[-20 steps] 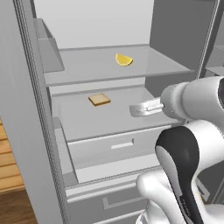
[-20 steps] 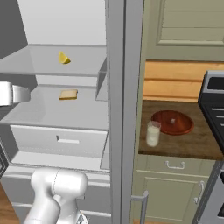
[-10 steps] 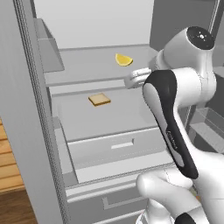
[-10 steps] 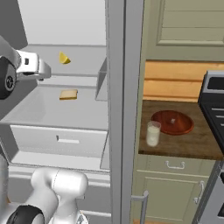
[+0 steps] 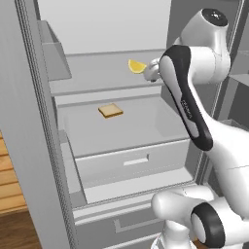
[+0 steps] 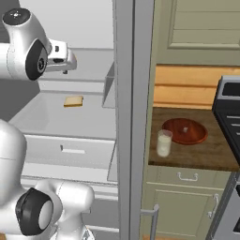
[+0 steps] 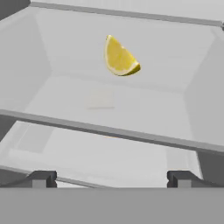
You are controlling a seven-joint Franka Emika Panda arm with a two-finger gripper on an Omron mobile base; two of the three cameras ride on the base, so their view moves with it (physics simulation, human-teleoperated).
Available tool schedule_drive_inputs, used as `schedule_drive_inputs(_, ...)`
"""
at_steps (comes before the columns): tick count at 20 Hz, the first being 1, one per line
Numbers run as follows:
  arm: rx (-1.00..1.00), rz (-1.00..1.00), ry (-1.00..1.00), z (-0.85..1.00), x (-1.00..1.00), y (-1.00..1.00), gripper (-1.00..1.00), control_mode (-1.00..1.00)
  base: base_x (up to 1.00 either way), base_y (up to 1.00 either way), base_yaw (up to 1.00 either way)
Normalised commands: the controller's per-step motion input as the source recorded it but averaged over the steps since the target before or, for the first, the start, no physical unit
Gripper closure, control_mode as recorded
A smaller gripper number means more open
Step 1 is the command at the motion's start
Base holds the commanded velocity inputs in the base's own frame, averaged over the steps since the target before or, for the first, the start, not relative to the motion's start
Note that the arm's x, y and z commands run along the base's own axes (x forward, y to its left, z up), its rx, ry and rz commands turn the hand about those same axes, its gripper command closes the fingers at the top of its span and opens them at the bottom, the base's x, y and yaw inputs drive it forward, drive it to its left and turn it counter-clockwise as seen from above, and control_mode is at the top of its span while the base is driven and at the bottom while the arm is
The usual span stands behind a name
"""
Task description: Grab a lemon wedge from the fridge and one ice cube from the ice bowl, and put them in the glass of lemonade.
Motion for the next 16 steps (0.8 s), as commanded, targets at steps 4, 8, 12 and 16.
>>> schedule_drive_inputs(4,0.09,0.00,-0.20,0.19,0.32,0.00,-1.00,-1.00,0.00,0.00,0.00)
schedule_drive_inputs(8,0.06,0.00,-0.02,0.07,0.90,0.00,-1.00,-1.00,0.00,0.00,0.00)
schedule_drive_inputs(12,0.00,0.02,0.04,0.00,1.00,0.01,-1.00,-1.00,0.00,0.00,0.00)
schedule_drive_inputs(16,0.00,0.05,0.00,0.00,0.98,0.00,-1.00,-1.00,0.00,0.00,0.00)
